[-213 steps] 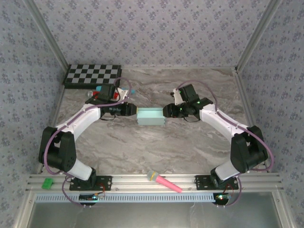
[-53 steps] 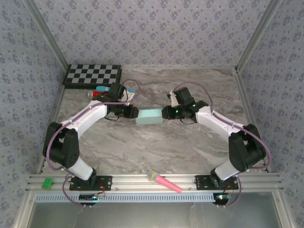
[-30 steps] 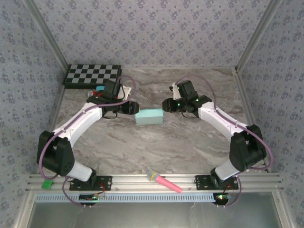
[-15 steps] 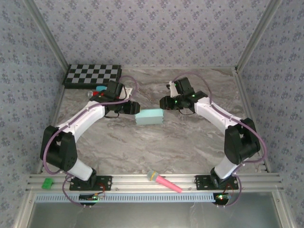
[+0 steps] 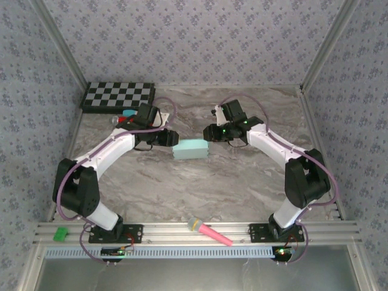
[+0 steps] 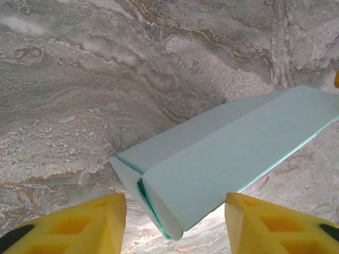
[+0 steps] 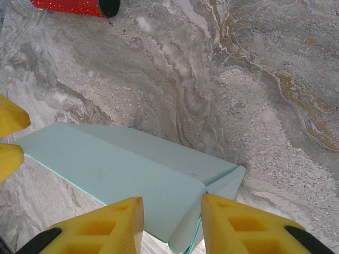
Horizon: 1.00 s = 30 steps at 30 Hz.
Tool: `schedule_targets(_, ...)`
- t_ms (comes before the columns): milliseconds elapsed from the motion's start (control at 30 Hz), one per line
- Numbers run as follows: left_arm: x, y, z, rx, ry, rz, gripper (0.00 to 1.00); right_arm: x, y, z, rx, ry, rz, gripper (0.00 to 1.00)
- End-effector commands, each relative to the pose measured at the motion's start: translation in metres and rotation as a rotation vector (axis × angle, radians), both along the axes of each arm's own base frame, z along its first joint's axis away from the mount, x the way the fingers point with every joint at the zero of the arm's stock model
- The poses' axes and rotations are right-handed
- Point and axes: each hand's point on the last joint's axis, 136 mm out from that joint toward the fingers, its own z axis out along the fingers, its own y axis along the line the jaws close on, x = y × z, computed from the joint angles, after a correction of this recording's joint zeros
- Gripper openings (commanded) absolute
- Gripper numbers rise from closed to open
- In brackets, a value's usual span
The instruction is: Fold the paper box
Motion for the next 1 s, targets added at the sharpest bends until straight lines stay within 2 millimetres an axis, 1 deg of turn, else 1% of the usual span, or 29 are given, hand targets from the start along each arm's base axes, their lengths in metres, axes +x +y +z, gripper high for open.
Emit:
schedule_targets(0, 0.002, -0.001, 0.002, -0.015, 0.008, 0.004, 0.51, -0.005, 0.004, -0.004, -0.014, 0.023, 0.031, 0.35)
schedule_targets(300, -0.006, 0.001, -0.005, -0.016, 0.031, -0.002, 0.47, -0.011, 0.003, -0.015, -0.034, 0.051, 0.043, 0.34)
schedule_targets(633, -0.013, 0.005, -0.016, 0.002, 0.051, 0.002, 0.44, -0.019, -0.001, -0.032, -0.075, 0.083, 0.042, 0.33)
schedule_targets(967, -0.018, 0.009, -0.022, 0.015, 0.064, 0.007, 0.42, -0.024, -0.003, -0.042, -0.112, 0.097, 0.043, 0.32)
